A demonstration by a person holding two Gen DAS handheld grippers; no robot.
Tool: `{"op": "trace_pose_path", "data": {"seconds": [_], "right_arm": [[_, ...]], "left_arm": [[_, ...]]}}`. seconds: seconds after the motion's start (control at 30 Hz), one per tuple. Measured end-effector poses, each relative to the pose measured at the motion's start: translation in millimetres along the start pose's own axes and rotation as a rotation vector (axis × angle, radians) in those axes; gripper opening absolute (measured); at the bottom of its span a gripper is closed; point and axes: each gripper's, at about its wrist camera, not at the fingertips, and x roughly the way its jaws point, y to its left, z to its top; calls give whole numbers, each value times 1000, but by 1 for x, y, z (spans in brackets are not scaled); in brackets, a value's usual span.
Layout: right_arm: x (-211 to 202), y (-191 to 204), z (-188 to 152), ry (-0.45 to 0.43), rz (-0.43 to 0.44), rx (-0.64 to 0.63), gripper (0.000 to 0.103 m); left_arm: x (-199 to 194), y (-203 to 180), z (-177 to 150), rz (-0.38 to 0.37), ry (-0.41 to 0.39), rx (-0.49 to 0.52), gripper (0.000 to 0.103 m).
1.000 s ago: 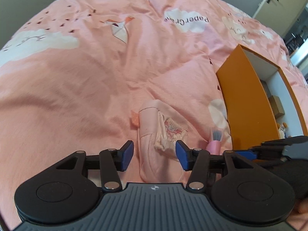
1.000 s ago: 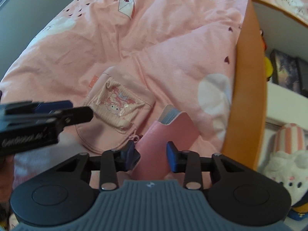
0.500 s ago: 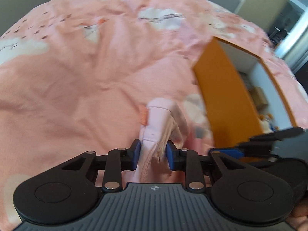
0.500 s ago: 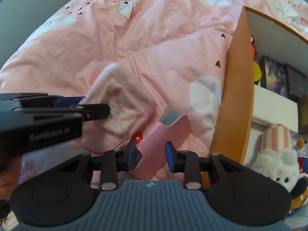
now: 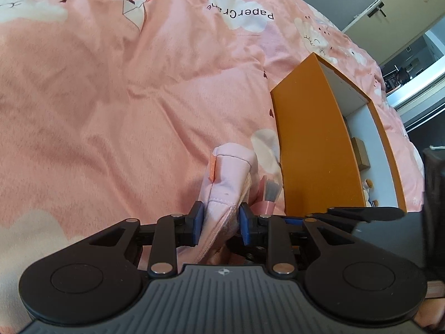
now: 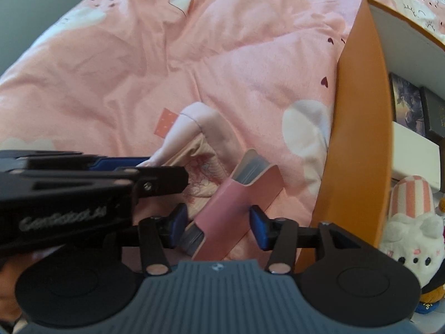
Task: Organize objects
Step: 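Lift the pink pouch with left gripper while right gripper lifts the pink case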
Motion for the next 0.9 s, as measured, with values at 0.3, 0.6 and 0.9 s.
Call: {"op": "trace_pose_path", "data": {"seconds": [0.3,0.6,0.9], "right_arm": [[-1,-1,-4,-26,-21,-42,45],[-36,-12,-11,-116,32,-61,25],[-85,-40,-11,-246,190,21,22]], "left_arm": [[-5,-8,-3,72,-10,42,31],[-27,-19,-11,161,-89,68,26],[-70,-42,-7,184,-234,26,24]]}}
